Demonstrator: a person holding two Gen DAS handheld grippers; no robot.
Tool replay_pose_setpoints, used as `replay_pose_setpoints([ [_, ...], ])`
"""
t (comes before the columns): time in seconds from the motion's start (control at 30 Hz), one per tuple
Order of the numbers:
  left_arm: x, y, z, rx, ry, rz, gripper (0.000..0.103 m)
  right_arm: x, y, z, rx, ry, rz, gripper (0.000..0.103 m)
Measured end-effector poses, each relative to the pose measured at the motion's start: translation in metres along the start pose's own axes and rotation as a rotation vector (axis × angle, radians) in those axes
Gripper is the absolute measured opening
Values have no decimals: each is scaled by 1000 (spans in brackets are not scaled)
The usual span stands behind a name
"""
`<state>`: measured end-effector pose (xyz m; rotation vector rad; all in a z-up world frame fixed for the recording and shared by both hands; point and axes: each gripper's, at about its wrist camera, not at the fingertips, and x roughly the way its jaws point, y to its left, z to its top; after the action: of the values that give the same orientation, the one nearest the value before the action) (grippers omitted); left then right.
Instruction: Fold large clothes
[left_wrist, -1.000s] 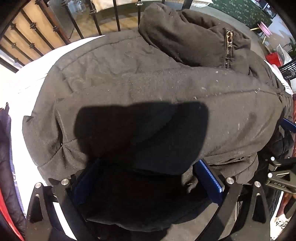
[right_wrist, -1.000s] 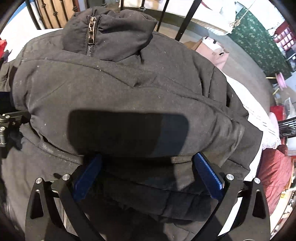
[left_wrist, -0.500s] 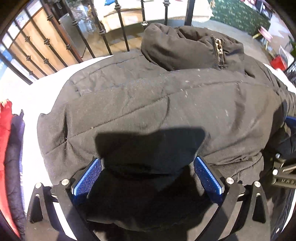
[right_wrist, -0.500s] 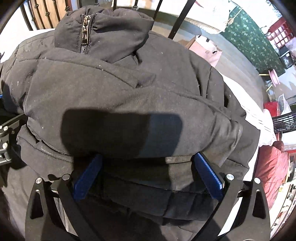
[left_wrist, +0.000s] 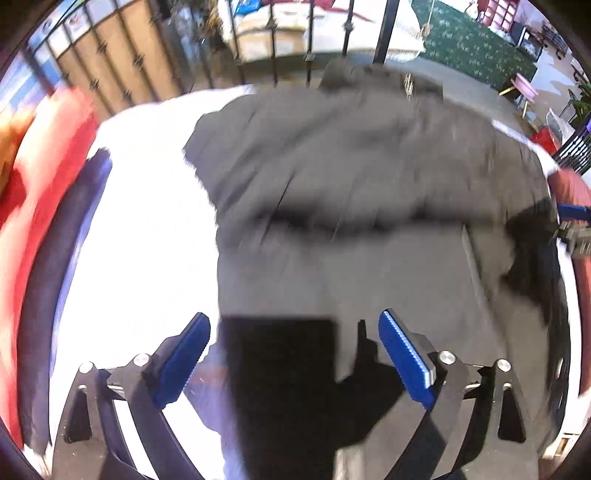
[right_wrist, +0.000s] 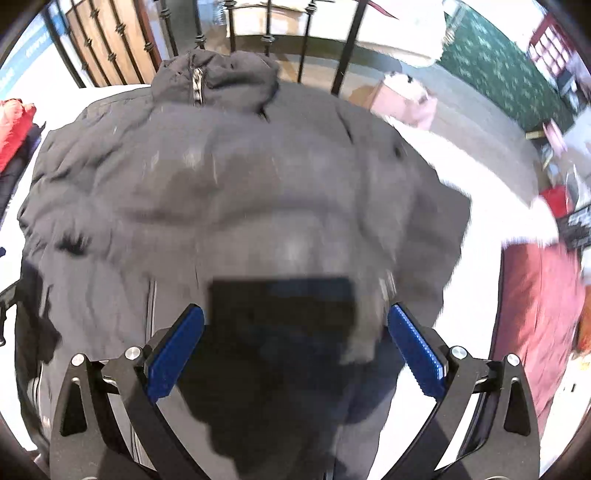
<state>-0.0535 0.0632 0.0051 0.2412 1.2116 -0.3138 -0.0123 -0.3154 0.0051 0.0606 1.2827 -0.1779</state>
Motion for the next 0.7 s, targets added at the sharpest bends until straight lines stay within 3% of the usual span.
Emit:
replay_pose_setpoints([
  [0.07, -4, 18, -31, -16, 48, 4, 76, -3, -15, -32, 51, 26, 24, 98],
  [0.27, -32, 66, -115, -179, 111, -91, 75, -12, -52, -122, 188, 105, 141, 98],
  [0.4, -41, 72, -149, -269, 131, -202, 73, -7, -71, -181, 280, 215, 263, 98],
  [0.57, -39, 48, -167, -210, 180, -294, 67, 0, -86, -231, 388, 289, 357, 98],
  [0.7, -32, 30, -177, -138, 220, -316, 65, 5, -89, -261, 441, 317, 411, 89],
])
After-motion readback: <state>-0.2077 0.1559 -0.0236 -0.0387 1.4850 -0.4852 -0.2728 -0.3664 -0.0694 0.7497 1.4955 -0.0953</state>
